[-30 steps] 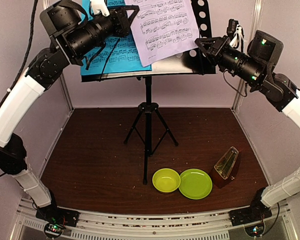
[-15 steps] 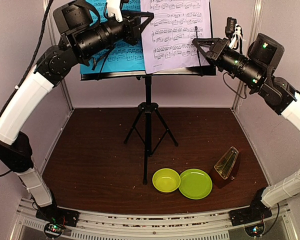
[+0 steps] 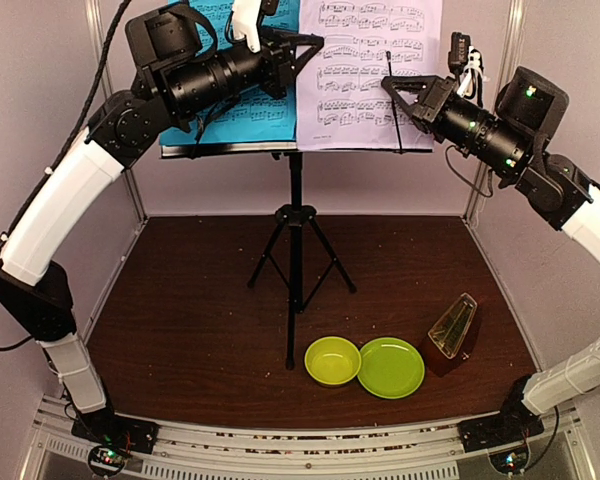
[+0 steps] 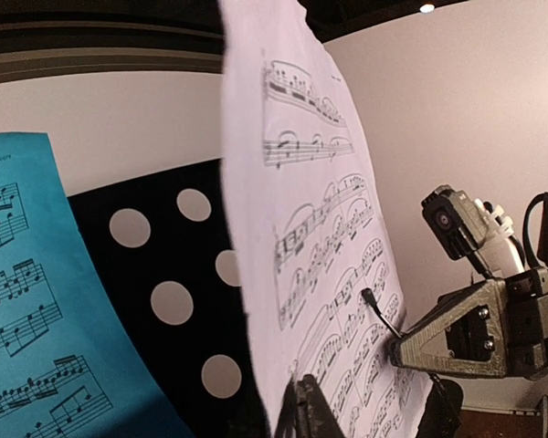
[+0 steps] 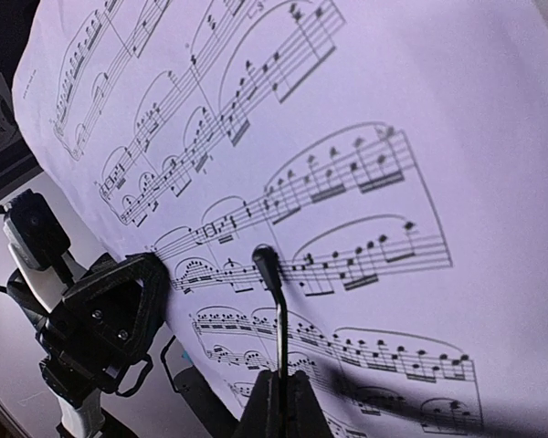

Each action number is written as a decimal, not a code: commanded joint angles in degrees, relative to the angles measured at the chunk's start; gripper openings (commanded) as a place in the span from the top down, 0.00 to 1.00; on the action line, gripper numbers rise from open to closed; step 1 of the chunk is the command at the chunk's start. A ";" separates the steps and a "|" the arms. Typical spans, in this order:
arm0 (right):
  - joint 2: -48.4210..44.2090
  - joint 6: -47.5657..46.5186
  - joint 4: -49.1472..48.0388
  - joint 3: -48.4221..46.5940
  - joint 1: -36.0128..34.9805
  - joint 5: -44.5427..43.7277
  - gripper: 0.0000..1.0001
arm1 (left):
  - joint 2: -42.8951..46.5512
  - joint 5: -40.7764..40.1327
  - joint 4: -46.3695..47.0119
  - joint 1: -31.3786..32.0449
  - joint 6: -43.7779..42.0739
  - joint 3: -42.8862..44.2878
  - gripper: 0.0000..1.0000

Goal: Set up the instrument practice props

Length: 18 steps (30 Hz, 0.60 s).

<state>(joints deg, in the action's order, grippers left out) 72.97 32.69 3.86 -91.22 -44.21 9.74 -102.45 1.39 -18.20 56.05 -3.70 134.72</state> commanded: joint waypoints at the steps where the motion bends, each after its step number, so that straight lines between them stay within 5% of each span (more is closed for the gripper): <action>1: -0.86 -1.50 -2.58 0.56 0.30 1.91 1.00 | -0.11 0.54 0.71 -0.42 -0.43 1.69 0.85; 8: -1.07 -1.84 -2.48 0.86 0.31 1.35 1.00 | 1.03 -1.72 0.77 -0.42 -0.07 1.36 0.71; 18: -0.66 -0.85 -2.35 0.82 0.29 0.02 0.94 | 5.22 -2.46 3.41 -0.42 0.08 -3.42 0.37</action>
<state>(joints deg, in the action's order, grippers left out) 72.95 31.90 3.16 -90.78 -44.21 10.20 -100.29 -0.45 -18.04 55.96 -3.70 132.29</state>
